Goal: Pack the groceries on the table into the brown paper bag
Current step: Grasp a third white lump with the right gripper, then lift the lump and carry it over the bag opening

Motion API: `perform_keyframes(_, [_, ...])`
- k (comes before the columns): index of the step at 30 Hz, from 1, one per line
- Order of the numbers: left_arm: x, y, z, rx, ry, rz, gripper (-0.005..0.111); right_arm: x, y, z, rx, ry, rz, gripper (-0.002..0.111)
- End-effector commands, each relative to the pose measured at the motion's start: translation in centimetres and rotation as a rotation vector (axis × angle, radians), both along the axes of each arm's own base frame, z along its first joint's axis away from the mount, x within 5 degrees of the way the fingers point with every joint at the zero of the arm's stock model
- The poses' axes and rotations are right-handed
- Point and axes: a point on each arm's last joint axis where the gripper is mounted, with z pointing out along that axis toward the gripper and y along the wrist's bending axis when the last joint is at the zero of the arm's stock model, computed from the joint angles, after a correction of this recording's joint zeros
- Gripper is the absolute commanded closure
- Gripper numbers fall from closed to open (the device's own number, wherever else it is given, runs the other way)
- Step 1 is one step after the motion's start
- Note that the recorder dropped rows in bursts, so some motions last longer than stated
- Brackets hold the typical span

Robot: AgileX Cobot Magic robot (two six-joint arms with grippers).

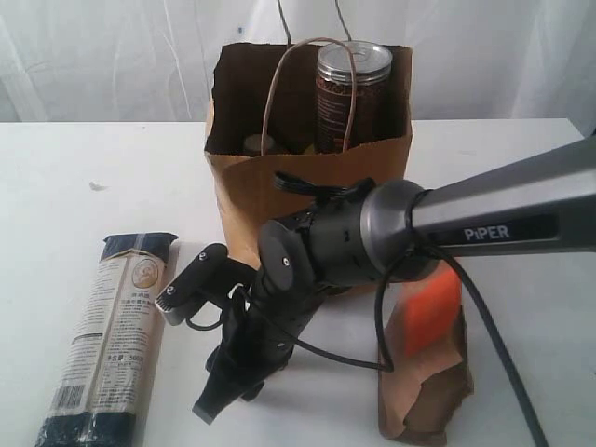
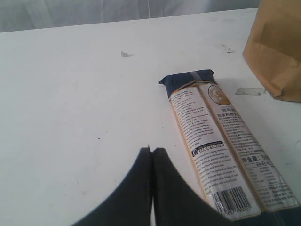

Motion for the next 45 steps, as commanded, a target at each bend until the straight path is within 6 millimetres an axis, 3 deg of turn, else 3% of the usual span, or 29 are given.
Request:
perform_keyframes(1, [0.0, 0.0, -0.1, -0.01, 0.0, -0.001, 0.107, 0.2, 0.0, -0.8, -0.01, 0.012, -0.013, 0.062])
perform_keyframes(6, [0.0, 0.0, -0.1, -0.01, 0.0, -0.001, 0.107, 0.2, 0.0, -0.9, -0.011, 0.013, -0.013, 0.07])
perform_keyframes(12, [0.0, 0.0, -0.1, -0.01, 0.0, -0.001, 0.107, 0.1, 0.0, -0.7, -0.01, 0.025, -0.032, 0.094])
perform_keyframes(18, [0.0, 0.0, -0.1, -0.01, 0.0, -0.001, 0.107, -0.2, -0.3, 1.7, 0.016, 0.013, -0.027, 0.1])
perform_keyframes(31, [0.0, 0.0, -0.1, -0.01, 0.0, -0.001, 0.107, -2.7, -2.8, 11.3, 0.127, -0.048, 0.012, 0.1])
perform_keyframes(41, [0.0, 0.0, -0.1, -0.01, 0.0, -0.001, 0.107, -4.9, -5.8, 20.4, 0.398, -0.293, -0.006, 0.1])
perform_keyframes(45, [0.0, 0.0, -0.1, -0.01, 0.0, -0.001, 0.107, -5.5, -6.9, 22.6, 0.461, -0.387, -0.007, 0.1])
